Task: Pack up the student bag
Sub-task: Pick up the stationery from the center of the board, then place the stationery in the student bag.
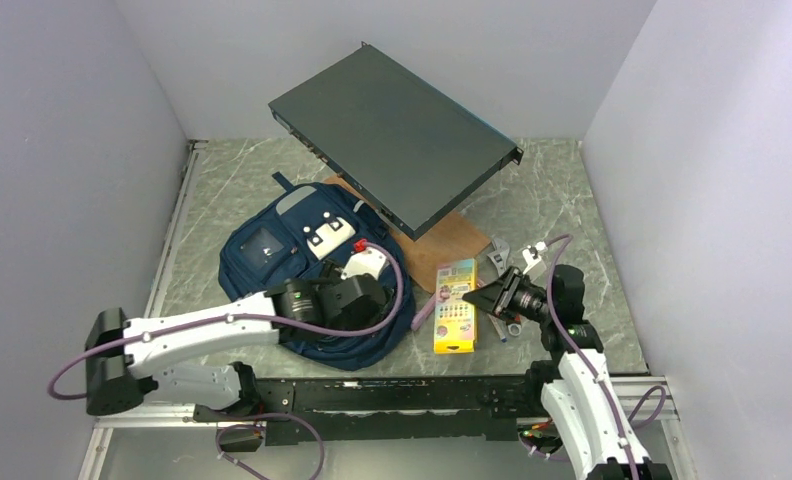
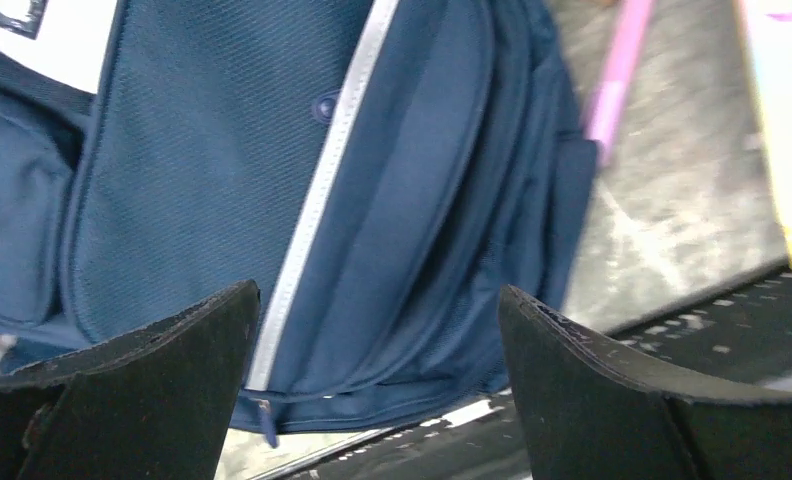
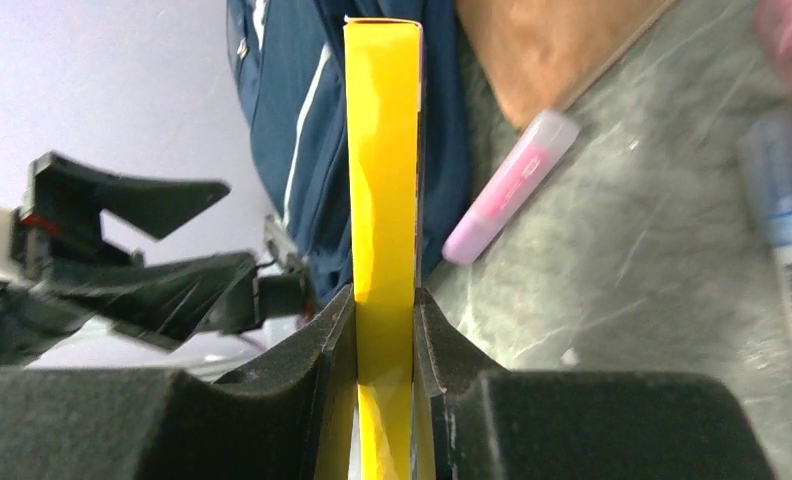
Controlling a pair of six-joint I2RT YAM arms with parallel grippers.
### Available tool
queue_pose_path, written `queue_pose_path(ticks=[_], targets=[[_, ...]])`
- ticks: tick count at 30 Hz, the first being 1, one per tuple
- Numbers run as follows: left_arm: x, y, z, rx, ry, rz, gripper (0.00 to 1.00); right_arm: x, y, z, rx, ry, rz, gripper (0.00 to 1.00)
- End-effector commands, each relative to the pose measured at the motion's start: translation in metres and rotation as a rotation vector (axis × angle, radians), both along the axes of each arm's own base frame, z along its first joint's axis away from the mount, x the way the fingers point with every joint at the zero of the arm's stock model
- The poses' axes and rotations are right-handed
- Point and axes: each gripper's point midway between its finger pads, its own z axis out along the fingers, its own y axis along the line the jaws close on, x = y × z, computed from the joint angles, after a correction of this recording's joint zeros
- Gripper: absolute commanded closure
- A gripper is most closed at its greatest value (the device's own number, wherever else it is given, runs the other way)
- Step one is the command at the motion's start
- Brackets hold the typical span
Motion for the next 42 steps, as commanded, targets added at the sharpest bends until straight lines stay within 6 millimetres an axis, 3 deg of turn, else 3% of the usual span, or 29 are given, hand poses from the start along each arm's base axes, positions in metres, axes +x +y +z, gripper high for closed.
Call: queue_pose_path(ticks=[1, 5, 7, 15, 18, 20, 25, 27, 32, 35, 38, 42], targets=[[0.019, 0.016, -0.001, 0.226, -0.069, 0.013, 0.08, -0.033, 0.024, 0.016, 0.164, 0.083, 0.173, 0.98], [0.031, 0.002, -0.022, 0.316, -0.080, -0.013, 0.12, -0.038, 0.032, 0.022, 0.149, 0.070, 0.209, 1.00], [0.038, 0.005, -0.028, 0.380, -0.095, 0.036, 0.13, -0.041, 0.039, 0.026, 0.156, 0.070, 0.241, 1.00], [0.044, 0.007, -0.042, 0.439, -0.103, 0.105, 0.09, -0.060, 0.089, 0.026, 0.154, 0.084, 0.354, 1.00], [0.044, 0.024, -0.036, 0.472, -0.128, 0.184, 0.24, -0.062, 0.101, 0.027, 0.163, 0.087, 0.364, 1.00], [0.044, 0.031, -0.030, 0.462, -0.140, 0.211, 0.27, -0.062, 0.104, 0.027, 0.173, 0.086, 0.356, 1.00], [0.024, -0.010, -0.043, 0.263, -0.057, 0.014, 0.05, -0.059, 0.102, 0.027, 0.160, 0.075, 0.324, 1.00], [0.026, -0.004, -0.048, 0.274, -0.062, 0.058, 0.00, -0.059, 0.102, 0.026, 0.161, 0.081, 0.328, 1.00], [0.035, 0.009, -0.051, 0.392, -0.090, 0.139, 0.01, -0.063, 0.103, 0.024, 0.203, 0.099, 0.330, 1.00], [0.039, 0.019, -0.046, 0.448, -0.119, 0.196, 0.13, -0.064, 0.105, 0.025, 0.216, 0.108, 0.334, 1.00], [0.043, 0.031, -0.029, 0.445, -0.157, 0.264, 0.38, -0.065, 0.108, 0.029, 0.224, 0.110, 0.339, 1.00], [0.039, 0.037, -0.007, 0.332, -0.169, 0.273, 0.61, -0.065, 0.112, 0.034, 0.264, 0.118, 0.324, 1.00]])
